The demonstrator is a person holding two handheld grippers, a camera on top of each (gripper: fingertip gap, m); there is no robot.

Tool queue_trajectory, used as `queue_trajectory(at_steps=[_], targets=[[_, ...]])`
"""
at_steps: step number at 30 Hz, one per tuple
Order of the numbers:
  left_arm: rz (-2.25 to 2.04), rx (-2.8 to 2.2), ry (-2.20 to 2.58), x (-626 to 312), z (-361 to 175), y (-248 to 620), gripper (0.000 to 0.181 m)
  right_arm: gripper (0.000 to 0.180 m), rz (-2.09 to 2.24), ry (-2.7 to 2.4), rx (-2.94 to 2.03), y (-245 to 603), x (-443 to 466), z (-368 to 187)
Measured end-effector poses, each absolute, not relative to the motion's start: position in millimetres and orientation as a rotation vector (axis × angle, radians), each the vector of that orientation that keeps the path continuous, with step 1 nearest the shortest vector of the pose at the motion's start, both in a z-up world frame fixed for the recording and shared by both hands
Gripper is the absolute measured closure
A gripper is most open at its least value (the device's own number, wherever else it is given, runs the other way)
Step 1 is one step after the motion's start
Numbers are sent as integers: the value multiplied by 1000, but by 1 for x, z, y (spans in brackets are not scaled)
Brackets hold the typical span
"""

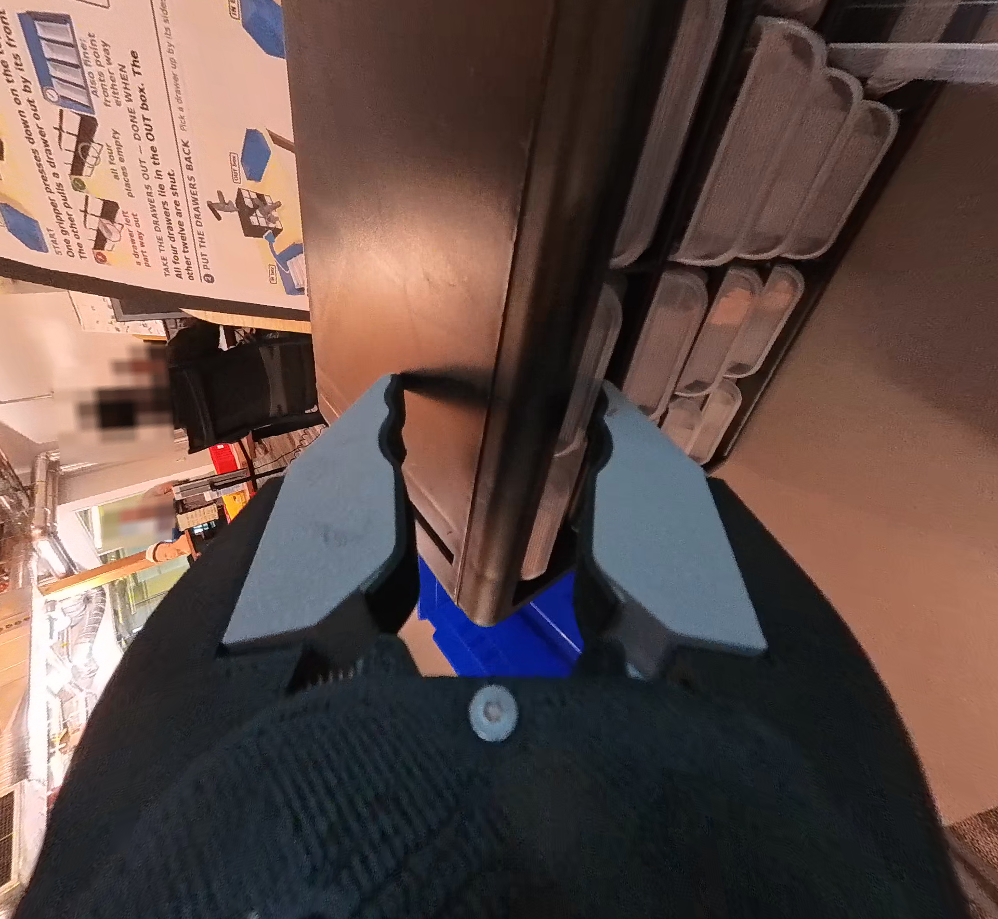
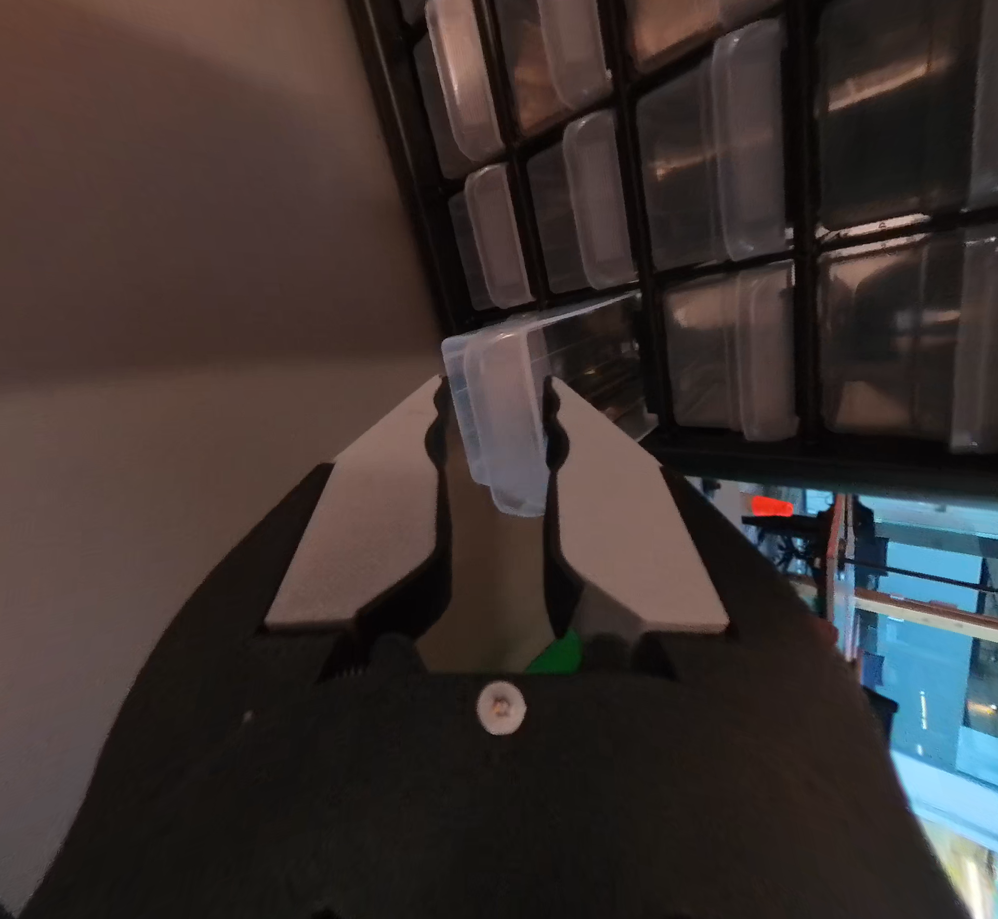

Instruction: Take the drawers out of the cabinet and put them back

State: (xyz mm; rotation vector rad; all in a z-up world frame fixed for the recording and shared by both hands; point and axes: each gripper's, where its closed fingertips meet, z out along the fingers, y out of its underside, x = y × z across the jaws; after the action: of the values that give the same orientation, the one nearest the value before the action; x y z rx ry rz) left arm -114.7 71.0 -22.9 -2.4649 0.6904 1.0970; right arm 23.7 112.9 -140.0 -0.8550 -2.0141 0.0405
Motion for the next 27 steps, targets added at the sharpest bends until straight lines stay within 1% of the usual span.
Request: queue_trajectory(at_steps=[27], targets=[[1095,-2462,676,-115,-23,71,113,145,-9,-2008,-840,115,24,-141]])
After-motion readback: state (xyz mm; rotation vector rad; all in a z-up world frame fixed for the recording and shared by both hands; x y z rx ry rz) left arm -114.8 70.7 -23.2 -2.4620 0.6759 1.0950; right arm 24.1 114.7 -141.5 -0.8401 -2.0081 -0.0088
